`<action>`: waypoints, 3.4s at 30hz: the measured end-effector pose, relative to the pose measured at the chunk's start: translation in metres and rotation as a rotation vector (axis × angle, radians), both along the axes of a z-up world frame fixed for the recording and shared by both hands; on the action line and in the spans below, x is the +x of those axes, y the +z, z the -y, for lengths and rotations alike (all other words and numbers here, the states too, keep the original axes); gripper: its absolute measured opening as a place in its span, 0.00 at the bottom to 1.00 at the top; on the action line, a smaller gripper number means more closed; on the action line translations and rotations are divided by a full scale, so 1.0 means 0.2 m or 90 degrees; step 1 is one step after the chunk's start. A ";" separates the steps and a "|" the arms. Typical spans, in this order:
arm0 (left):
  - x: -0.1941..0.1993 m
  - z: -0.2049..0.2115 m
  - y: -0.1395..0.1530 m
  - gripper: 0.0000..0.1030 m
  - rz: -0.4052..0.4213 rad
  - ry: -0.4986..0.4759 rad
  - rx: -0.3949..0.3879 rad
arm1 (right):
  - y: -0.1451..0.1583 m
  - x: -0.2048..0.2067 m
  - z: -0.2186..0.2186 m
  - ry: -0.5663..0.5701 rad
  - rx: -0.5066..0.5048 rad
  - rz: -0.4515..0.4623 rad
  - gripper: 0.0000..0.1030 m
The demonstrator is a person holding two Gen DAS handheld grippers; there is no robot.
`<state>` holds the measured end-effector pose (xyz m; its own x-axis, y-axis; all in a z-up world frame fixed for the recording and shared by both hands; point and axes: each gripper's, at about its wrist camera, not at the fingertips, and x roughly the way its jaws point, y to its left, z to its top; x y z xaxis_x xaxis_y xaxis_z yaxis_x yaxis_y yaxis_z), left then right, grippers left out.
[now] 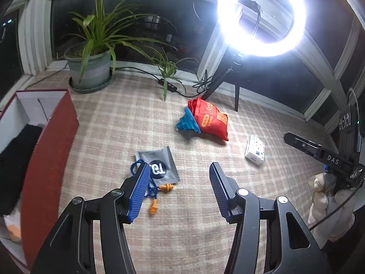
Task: Organize soft objects
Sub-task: 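Move both grippers away from the box toward the white Vinda tissue pack, then close the right gripper on the tissue pack while the left gripper grasps the blue earplug cord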
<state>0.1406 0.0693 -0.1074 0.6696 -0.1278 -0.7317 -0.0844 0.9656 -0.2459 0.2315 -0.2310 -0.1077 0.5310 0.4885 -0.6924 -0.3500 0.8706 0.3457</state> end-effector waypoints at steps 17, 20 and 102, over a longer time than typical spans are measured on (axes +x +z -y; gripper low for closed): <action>0.05 0.12 -0.13 0.52 -0.005 -0.008 -0.005 | -0.29 0.20 0.45 -0.110 0.037 -0.105 0.64; 0.03 0.06 -0.17 0.52 -0.016 0.016 -0.003 | -0.35 0.24 0.44 -0.111 0.041 -0.124 0.64; 0.08 -0.28 -0.60 0.67 -0.077 0.186 0.130 | -0.68 0.43 -0.05 -0.068 -0.260 -0.108 0.69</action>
<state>0.1557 0.1262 -0.2272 0.5631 0.2124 -0.7987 -0.3810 0.9243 -0.0228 0.3183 -0.2218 -0.2433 0.4264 0.1052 -0.8984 -0.2189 0.9757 0.0103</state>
